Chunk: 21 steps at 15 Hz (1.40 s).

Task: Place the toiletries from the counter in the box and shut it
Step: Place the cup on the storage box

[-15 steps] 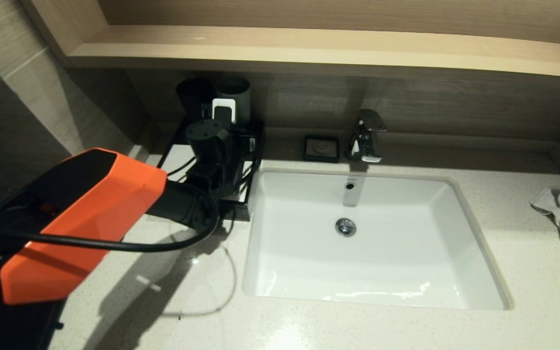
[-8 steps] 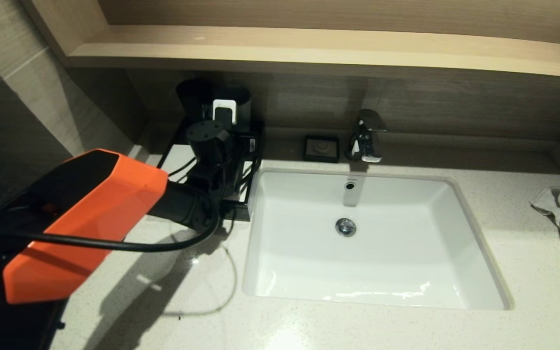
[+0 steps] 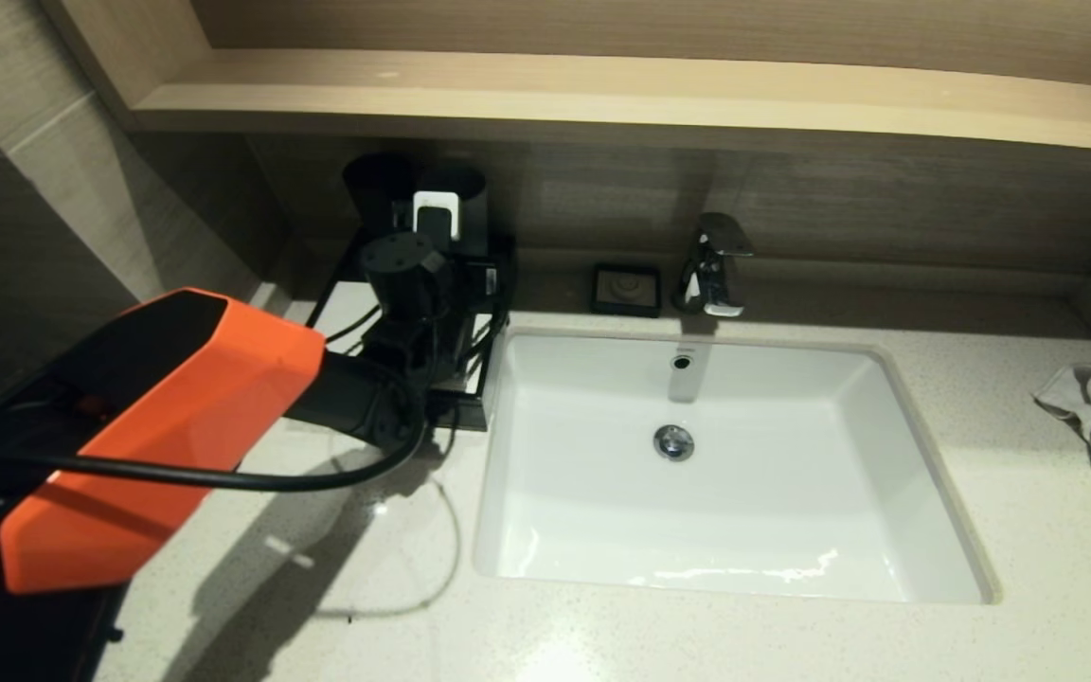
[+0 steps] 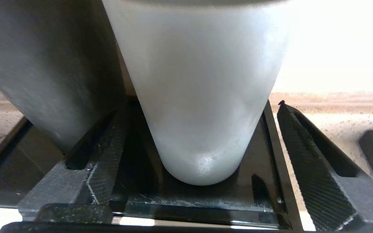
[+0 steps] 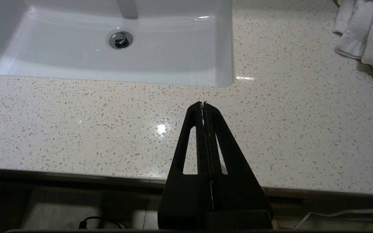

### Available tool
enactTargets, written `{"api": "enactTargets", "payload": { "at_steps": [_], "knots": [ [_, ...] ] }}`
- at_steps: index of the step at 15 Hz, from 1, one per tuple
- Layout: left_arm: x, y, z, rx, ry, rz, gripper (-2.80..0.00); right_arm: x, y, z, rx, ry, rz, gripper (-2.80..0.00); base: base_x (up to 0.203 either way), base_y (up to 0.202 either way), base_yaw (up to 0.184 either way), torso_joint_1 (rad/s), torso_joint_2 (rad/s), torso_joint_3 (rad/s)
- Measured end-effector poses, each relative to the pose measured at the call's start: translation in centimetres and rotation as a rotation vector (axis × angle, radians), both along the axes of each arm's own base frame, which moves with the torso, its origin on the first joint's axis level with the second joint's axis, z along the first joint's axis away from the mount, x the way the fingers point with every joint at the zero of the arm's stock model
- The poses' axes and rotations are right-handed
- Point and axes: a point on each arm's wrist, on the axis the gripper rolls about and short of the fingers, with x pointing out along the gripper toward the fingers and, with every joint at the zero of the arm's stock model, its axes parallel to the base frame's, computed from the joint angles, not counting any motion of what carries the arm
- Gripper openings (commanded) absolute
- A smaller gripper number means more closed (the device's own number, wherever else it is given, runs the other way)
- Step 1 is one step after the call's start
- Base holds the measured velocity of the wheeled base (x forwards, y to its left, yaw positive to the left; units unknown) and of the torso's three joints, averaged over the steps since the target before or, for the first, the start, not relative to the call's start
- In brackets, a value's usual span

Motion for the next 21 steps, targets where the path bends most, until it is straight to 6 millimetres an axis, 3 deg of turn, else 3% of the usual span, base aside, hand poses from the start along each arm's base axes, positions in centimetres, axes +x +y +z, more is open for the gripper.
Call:
{"api": "enactTargets", "payload": {
  "at_steps": [6,12,21],
  "knots": [
    [-1.0,0.5,1.2,-0.005,-0.005,0.004,0.00,0.0,0.0,0.0,0.000,0.000,0.000,-2.80,0.000,0.000,0.000,0.000,0.00,0.000],
    [-3.2,1.5,1.0,0.015,0.050,0.001,0.00,0.0,0.0,0.0,0.000,0.000,0.000,-2.80,0.000,0.000,0.000,0.000,0.00,0.000],
    [-9.0,3.6,1.8,-0.007,0.126,-0.035,0.00,0.0,0.0,0.0,0.000,0.000,0.000,-2.80,0.000,0.000,0.000,0.000,0.00,0.000]
  ]
}}
